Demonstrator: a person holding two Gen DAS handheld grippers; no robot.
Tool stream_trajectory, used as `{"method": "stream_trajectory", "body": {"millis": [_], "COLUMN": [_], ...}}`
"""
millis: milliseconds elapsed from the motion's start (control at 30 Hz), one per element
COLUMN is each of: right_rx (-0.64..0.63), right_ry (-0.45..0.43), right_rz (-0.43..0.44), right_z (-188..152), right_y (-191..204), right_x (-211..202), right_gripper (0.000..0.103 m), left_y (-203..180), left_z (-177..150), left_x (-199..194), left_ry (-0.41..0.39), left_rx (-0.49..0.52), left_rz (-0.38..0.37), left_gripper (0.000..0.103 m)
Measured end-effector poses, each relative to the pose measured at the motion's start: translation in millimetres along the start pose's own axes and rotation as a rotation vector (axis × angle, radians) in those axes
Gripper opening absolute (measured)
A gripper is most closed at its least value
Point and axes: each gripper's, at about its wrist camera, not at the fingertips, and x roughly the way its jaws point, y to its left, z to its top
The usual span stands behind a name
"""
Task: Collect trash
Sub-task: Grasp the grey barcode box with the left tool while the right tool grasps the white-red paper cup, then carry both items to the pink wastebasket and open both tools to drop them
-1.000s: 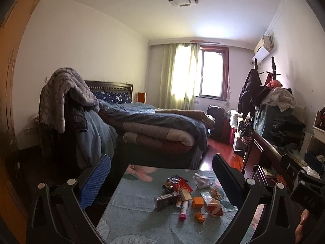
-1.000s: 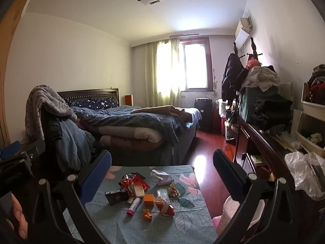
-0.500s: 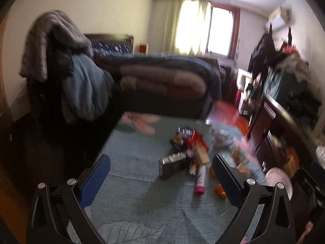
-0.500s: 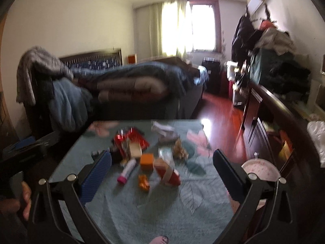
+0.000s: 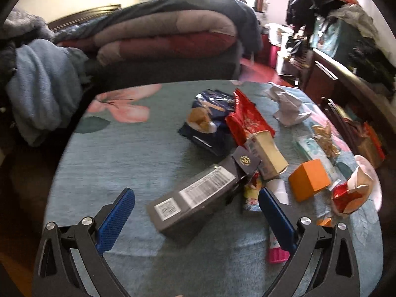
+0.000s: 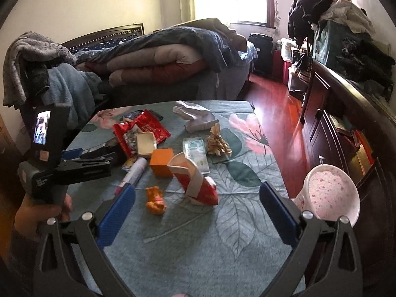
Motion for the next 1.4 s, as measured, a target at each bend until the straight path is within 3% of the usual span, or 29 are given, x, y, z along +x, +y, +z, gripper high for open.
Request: {"method": "stream_trajectory", "body": {"millis": [67,200,300,500,633,767,1033,1400], "right_rx": [0.017,0.029,0.027,0.012,0.006,0.012,0.009,0.042], "right_ry": [0.02,0.047,0.072,0.174,0.193,0.19,0.154,0.06], "right_rz": [0.018,0.048,0.06,0.057,0.079,0.14,0.18,0.125], "right_z": [3.4,12.5,17.8,17.7,14.8,13.2,9.4,-2.1], "right_y": [-4.9,-7.1,-5.8,-0.9,1.9,0.5,-1.7,-51.2], "right_x": [12.6,40.0,62.9,102.9,108.5,100.9,66.2,-1.7], "right_gripper": [0.1,0.1,0.099,0.058,0.028,0.027,0.027,0.027], "left_y": [4.5,3.1,4.8,2.8,4.1,8.8,-0.1,-93.7], "left_z": [-0.2,-2.9,-4.8,-6.9,-7.7,-9.2,-11.6,1.7], "left_x": [5.1,16.0,18.5,8.6,-3.6,-18.6,-58.4,-97.0], "left_ry": [0.004,0.028,0.025,-0.033,-0.068,-0.091,-0.134,-0.197], "left_rx": [-0.006,-0.008,-0.022,-0.024,-0.045,-0.089,-0.134,-0.015], "left_rz": [-0.07,-0.075,-0.075,-0.069,-0.061,-0.055,-0.06,-0.207], "left_gripper": [0.096,0.048,0.024,0.022,0.022,0.022,0.022,0.022]}}
